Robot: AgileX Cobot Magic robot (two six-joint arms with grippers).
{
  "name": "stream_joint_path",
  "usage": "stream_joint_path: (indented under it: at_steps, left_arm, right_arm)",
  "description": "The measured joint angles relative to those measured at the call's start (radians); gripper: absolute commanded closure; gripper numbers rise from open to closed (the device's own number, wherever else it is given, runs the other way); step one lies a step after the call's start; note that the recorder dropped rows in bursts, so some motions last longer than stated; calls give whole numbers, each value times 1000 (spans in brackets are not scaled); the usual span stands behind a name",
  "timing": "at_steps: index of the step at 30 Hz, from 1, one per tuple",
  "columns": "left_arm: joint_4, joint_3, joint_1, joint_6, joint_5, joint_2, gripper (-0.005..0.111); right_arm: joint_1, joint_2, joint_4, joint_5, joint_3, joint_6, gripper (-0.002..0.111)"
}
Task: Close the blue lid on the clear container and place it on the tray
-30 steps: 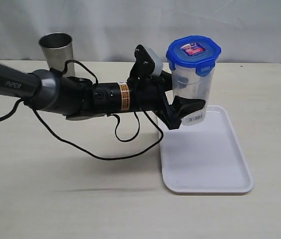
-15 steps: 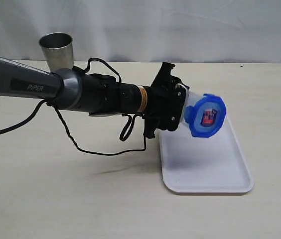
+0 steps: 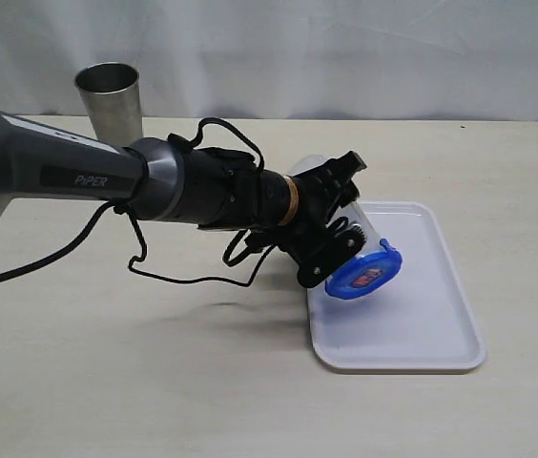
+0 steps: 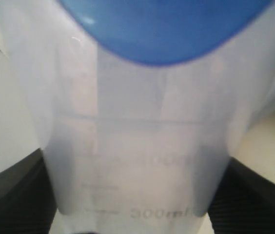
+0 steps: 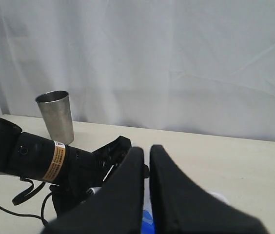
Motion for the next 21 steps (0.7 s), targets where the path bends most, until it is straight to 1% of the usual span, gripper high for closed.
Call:
stream_joint_path:
  at_steps: [11,16,19,21]
  left_arm:
    - [44,-15,-29,-7,44,0,107]
    - [-18,-15,-29,-36,19,0,107]
    - [-76,-15,-29,-44,-25,0,107]
    - [-139,-15,-29,-60,-72,0,107]
  right_arm:
    - [0,0,0,0,0,0,104]
    - [0,0,0,0,0,0,104]
    - [0,0,0,0,0,0,104]
    - [0,0,0,0,0,0,104]
